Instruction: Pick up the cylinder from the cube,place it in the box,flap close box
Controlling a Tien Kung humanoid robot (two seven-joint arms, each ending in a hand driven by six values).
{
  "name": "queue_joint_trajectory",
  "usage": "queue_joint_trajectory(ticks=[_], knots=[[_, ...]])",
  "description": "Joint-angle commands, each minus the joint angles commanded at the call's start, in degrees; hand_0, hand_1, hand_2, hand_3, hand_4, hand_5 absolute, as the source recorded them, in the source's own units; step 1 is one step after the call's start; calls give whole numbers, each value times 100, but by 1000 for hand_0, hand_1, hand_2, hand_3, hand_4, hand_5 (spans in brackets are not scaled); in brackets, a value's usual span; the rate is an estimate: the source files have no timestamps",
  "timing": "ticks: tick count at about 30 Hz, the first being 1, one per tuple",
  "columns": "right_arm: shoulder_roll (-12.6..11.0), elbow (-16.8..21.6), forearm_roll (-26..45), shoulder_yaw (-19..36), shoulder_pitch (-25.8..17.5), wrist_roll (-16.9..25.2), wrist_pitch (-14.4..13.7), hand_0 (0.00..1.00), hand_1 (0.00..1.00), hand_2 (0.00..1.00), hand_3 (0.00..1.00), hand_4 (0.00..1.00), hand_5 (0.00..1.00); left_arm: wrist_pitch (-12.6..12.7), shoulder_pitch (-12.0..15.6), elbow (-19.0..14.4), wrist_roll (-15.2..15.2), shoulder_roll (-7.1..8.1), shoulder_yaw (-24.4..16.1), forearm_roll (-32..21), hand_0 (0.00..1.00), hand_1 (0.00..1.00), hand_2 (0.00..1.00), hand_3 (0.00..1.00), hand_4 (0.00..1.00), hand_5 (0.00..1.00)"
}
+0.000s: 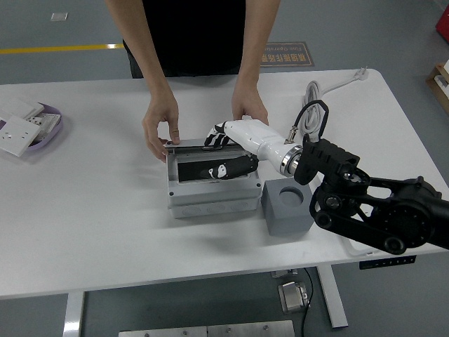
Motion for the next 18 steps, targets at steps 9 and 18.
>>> queue_joint_trajectory(ticks=[9, 18], knots=[[-15, 92, 112, -160, -199, 52, -58, 671, 620, 641, 685, 908, 557, 30, -7, 1, 15, 15, -33, 26, 629, 647, 625, 668, 722, 253], [-539, 367, 88, 902, -560, 61, -3, 672, 625, 658, 697, 855, 571, 29, 14, 14, 23, 19, 111, -81, 629, 647, 625, 668, 722, 253]])
